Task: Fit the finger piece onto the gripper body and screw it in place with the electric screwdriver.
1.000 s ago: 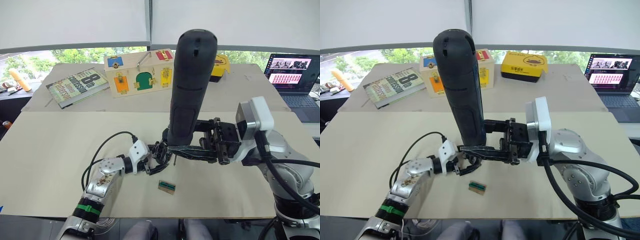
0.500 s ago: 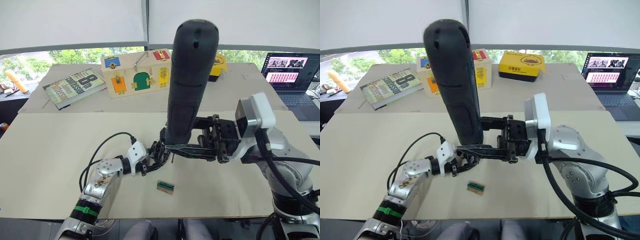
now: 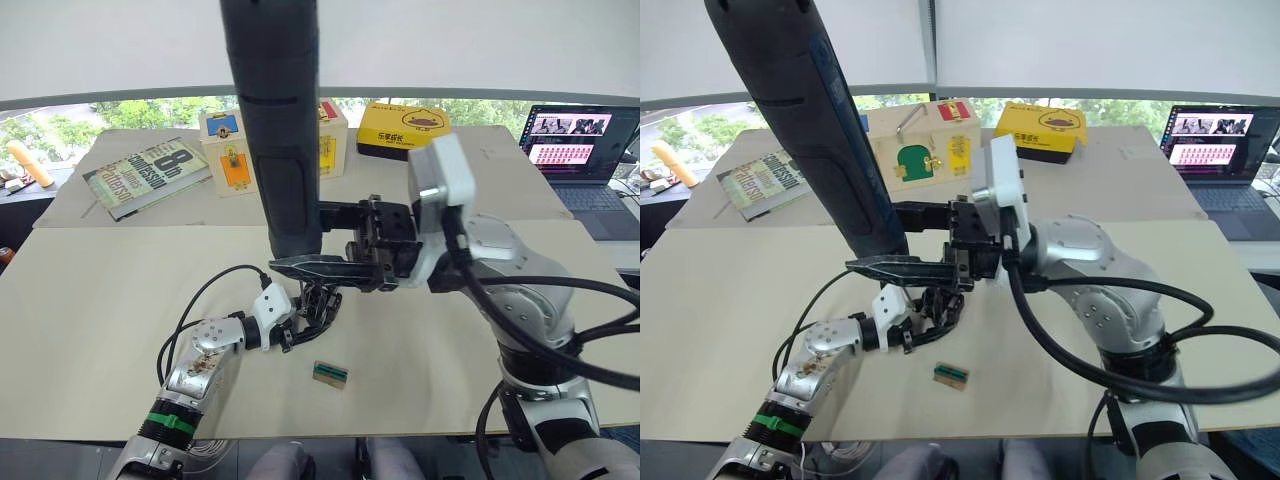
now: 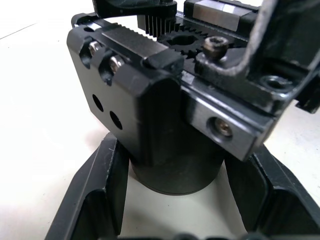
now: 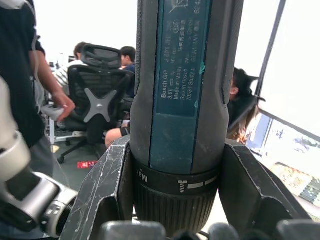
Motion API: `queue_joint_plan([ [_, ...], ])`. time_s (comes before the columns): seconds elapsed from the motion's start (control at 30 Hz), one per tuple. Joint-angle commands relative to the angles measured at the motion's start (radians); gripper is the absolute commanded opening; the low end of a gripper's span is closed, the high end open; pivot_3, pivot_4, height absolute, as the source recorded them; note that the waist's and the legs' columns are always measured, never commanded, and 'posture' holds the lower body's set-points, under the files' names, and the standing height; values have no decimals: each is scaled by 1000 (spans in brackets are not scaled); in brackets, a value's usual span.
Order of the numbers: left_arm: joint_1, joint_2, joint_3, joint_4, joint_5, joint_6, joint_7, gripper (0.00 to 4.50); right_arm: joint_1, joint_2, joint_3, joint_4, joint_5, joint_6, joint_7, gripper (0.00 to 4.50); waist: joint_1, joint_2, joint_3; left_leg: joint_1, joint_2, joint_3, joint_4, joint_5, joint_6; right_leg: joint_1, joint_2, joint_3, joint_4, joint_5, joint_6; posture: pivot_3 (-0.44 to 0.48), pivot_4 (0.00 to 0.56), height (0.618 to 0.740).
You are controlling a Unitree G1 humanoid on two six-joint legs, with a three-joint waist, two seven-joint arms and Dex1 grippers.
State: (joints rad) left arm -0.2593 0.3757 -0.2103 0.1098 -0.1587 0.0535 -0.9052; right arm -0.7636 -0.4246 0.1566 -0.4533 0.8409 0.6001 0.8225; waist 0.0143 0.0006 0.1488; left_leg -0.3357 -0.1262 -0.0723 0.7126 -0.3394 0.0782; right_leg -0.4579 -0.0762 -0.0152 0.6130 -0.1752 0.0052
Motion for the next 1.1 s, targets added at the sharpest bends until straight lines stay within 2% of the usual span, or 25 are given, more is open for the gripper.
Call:
queue_joint_plan([
  [0.03,34,6,-23,29,16,41,3,2278,-46,31,-8,12,-21,-14,-7,1950,-1,0,0,0,0,0,0,0,0,0,0,0,0,0,0,0,150,740],
  [0.43,41,11,-20,17,15,57,2,2278,-26,74,50,49,-162,-50,30,1950,-3,0,0,0,0,0,0,0,0,0,0,0,0,0,0,0,150,740],
  [1.1,55,21,-19,1,12,80,5,2278,26,125,87,87,-271,-81,65,1950,-9,0,0,0,0,0,0,0,0,-1,1,0,0,0,0,0,150,740],
])
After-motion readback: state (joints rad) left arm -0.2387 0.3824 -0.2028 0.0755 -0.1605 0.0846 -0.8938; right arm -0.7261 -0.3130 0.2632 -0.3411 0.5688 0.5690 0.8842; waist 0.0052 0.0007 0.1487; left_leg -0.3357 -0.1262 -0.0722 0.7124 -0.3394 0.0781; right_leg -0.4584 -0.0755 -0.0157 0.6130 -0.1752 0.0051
